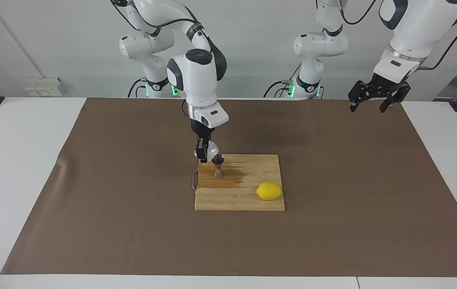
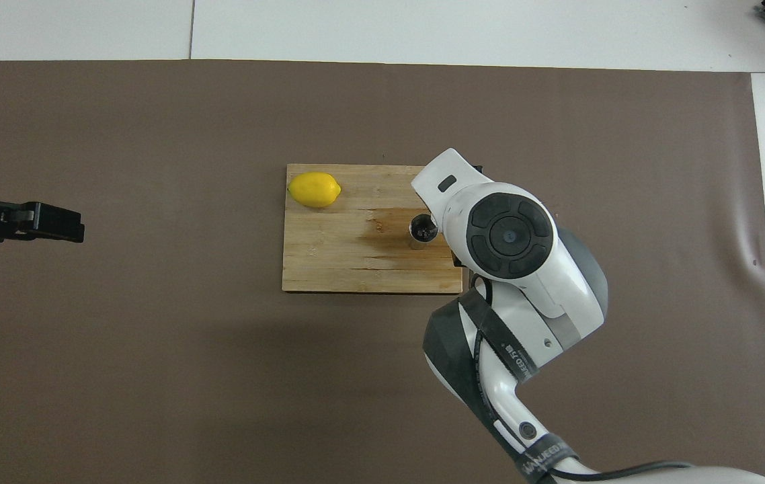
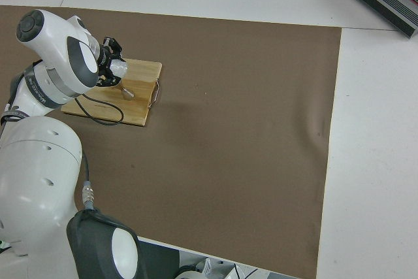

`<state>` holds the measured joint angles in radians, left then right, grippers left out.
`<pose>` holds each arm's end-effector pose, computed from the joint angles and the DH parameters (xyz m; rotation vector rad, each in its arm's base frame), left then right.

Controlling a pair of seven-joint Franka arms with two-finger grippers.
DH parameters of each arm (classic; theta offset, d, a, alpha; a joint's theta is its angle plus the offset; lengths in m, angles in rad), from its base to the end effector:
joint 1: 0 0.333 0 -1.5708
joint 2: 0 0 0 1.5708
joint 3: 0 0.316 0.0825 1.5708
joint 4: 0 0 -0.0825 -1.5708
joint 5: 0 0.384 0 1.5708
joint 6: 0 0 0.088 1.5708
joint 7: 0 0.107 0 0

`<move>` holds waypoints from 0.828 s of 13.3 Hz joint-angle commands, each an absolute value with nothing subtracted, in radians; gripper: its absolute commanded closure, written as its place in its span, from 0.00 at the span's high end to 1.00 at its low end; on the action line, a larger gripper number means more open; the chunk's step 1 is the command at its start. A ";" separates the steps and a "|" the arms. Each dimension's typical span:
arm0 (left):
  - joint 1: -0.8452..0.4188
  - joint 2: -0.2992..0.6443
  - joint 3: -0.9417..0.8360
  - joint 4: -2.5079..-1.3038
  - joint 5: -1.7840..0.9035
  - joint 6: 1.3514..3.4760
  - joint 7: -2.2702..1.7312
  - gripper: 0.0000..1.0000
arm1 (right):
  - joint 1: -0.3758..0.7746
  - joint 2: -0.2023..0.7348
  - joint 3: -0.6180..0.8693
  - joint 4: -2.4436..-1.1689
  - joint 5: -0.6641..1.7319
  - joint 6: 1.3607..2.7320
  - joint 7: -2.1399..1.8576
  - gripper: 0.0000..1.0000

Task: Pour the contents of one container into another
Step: 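Turn the white cup upright and carry it back with the right gripper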

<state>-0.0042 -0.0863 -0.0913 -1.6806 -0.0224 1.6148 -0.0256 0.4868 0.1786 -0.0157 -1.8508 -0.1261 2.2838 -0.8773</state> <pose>0.5282 -0.0550 0.6230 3.1239 -0.1076 0.0301 0.5628 0.2839 0.4521 2.2496 1.9323 0.3386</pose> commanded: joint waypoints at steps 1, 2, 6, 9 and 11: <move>0.003 -0.109 -0.095 -1.698 -0.008 1.606 -0.012 1.00 | 0.446 0.156 -0.009 -1.881 -0.022 2.339 -0.937 0.29; 0.002 -0.109 -0.095 -1.698 -0.008 1.606 -0.012 1.00 | 0.431 0.156 -0.009 -1.881 0.024 2.350 -0.980 0.29; 0.002 -0.109 -0.095 -1.698 -0.008 1.606 -0.012 1.00 | 0.358 0.156 -0.009 -1.884 0.291 2.353 -1.239 0.29; 0.003 -0.109 -0.095 -1.698 -0.008 1.606 -0.012 1.00 | 0.284 0.155 -0.009 -1.904 0.398 2.352 -1.391 0.29; 0.002 -0.109 -0.095 -1.698 -0.008 1.606 -0.012 1.00 | 0.233 0.150 -0.009 -1.923 0.483 2.349 -1.487 0.28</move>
<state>-0.0042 -0.0863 -0.0913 -1.6806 -0.0224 1.6148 -0.0255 0.2822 0.1786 -0.0202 -1.8766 0.4031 2.3361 -1.3932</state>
